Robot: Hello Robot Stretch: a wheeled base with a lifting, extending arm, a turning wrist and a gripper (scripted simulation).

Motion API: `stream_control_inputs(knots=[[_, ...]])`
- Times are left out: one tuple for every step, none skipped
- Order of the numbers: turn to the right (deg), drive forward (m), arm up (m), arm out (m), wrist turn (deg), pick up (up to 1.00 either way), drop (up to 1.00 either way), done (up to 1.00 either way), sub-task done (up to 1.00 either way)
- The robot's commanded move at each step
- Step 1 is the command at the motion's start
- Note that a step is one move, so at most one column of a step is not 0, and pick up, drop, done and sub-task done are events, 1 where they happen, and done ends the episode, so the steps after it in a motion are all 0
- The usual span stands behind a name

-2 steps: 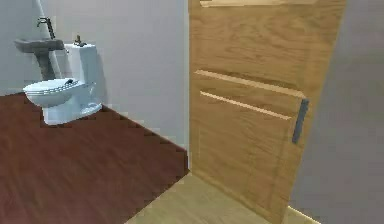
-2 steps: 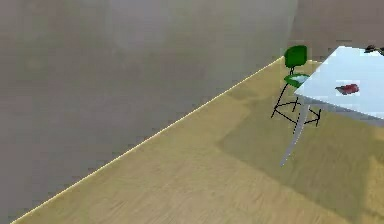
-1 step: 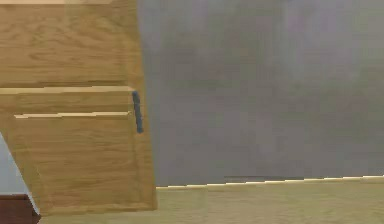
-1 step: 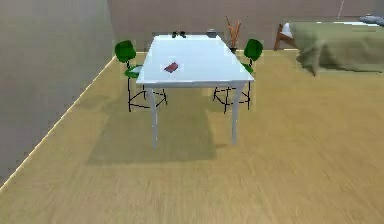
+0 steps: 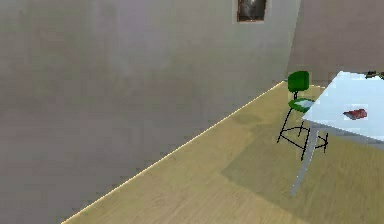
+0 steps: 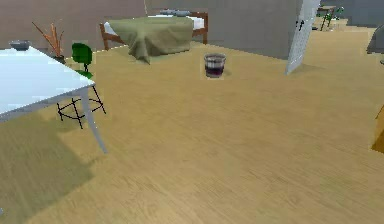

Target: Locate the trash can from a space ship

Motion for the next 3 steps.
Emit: stream_control_inputs(knots=[[21.0,0.0,0.0,0.0,0.0,0.0,0.0,0.0,0.0],[0.0,0.05,0.0,0.0,0.0,0.0,0.0,0.0,0.0],[-45.0,0.0,0.0,0.0,0.0,0.0,0.0,0.0,0.0]])
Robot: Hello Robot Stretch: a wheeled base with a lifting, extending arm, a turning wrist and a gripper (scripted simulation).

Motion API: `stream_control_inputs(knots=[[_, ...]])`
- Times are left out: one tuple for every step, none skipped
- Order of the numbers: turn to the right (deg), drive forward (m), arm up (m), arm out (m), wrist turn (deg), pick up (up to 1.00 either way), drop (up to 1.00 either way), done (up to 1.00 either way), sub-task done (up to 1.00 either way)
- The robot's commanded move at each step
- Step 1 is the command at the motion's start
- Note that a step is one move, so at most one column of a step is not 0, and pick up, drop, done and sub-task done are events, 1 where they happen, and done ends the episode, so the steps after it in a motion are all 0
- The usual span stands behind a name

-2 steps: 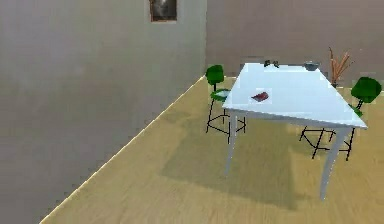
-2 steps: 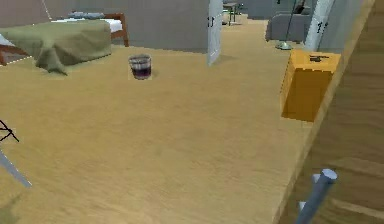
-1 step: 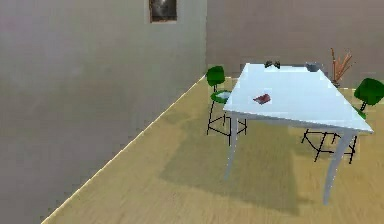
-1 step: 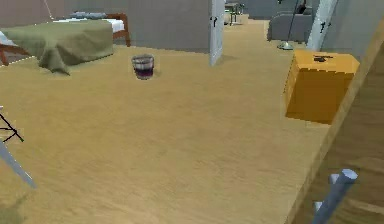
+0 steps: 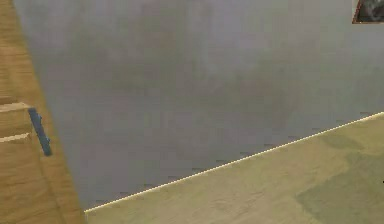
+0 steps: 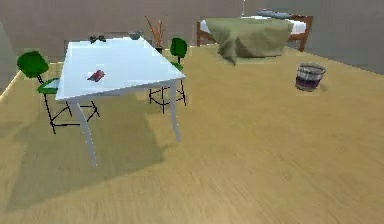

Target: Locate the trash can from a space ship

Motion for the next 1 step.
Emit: stream_control_inputs(knots=[[-39.0,0.0,0.0,0.0,0.0,0.0,0.0,0.0,0.0]])
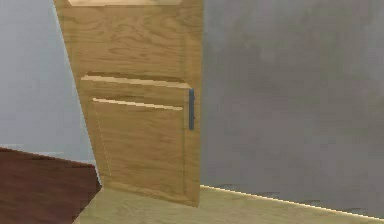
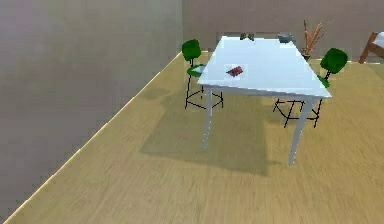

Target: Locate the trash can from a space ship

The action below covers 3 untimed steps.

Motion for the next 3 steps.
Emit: stream_control_inputs(knots=[[0.0,0.1,0.0,0.0,0.0,0.0,0.0,0.0,0.0],[-45.0,0.0,0.0,0.0,0.0,0.0,0.0,0.0,0.0],[-24.0,0.0,0.0,0.0,0.0,0.0,0.0,0.0,0.0]])
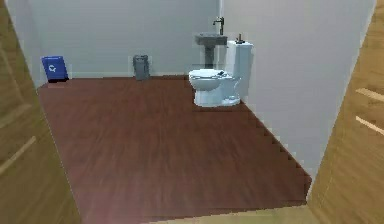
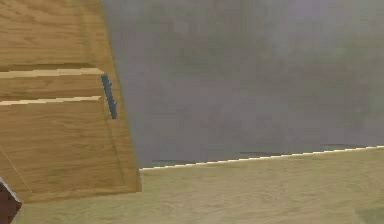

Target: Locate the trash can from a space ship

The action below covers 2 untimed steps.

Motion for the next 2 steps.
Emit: stream_control_inputs(knots=[[0.0,0.4,0.0,0.0,0.0,0.0,0.0,0.0,0.0],[-12.0,0.0,0.0,0.0,0.0,0.0,0.0,0.0,0.0]])
